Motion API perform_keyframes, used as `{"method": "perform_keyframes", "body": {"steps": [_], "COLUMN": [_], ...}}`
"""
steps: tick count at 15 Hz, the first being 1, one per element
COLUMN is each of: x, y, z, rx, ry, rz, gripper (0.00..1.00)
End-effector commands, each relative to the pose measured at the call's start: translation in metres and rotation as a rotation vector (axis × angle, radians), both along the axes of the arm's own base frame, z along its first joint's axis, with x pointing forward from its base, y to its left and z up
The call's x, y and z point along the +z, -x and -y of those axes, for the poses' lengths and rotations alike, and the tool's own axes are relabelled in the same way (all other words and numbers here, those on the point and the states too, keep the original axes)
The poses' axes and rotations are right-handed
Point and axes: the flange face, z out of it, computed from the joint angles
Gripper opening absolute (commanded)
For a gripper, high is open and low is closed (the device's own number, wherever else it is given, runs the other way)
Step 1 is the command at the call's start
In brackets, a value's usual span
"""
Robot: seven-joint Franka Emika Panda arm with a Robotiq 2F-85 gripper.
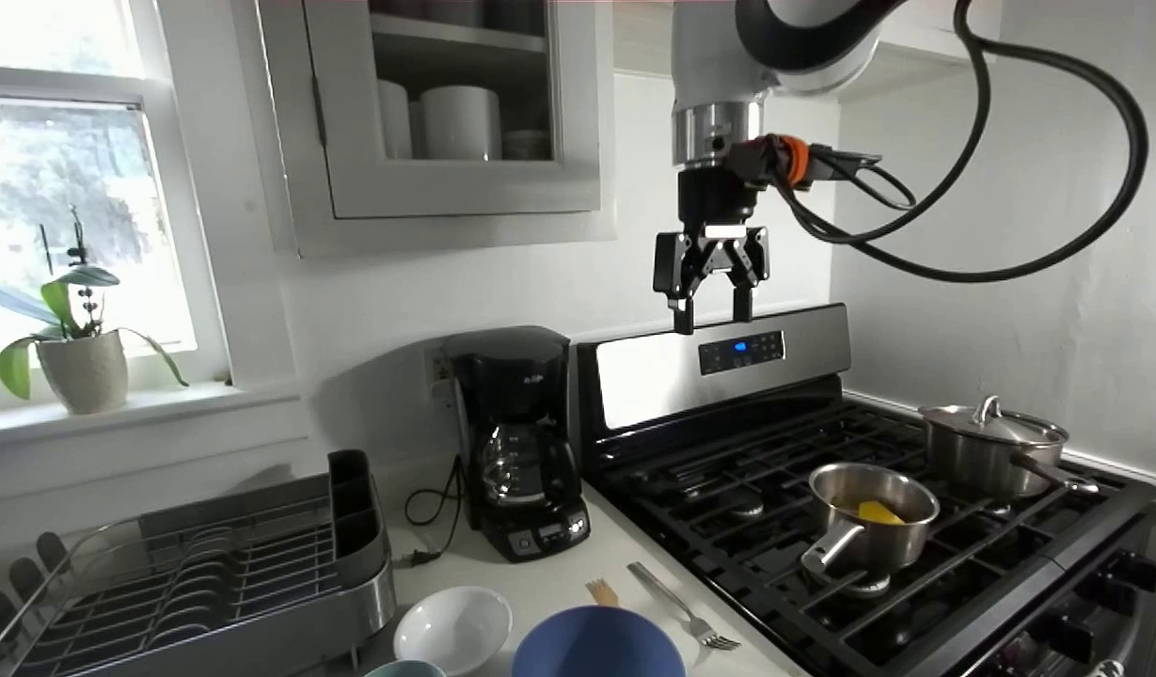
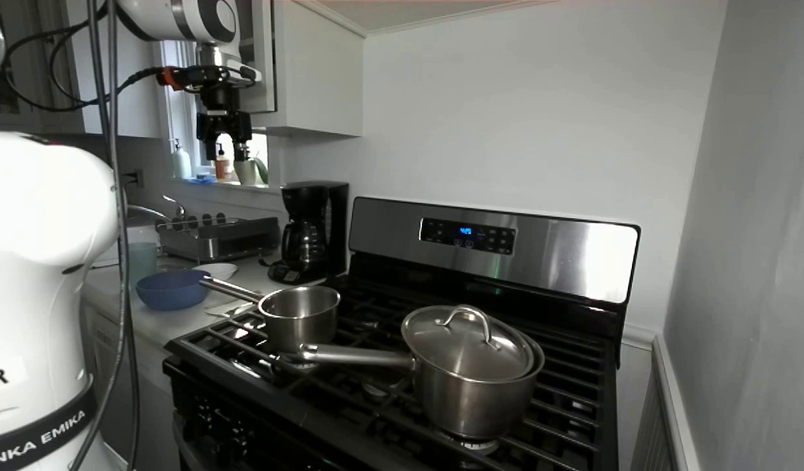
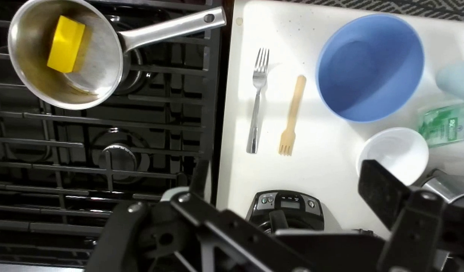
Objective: Put the clear kettle on the drip tray of the coffee machine
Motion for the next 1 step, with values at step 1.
{"method": "perform_keyframes", "body": {"steps": [1], "x": [-0.0018], "y": [-0.0016], "z": [-0.0001], "rx": [-0.001], "ry": [0.002], "rz": [-0.005], "gripper": [1.00]}}
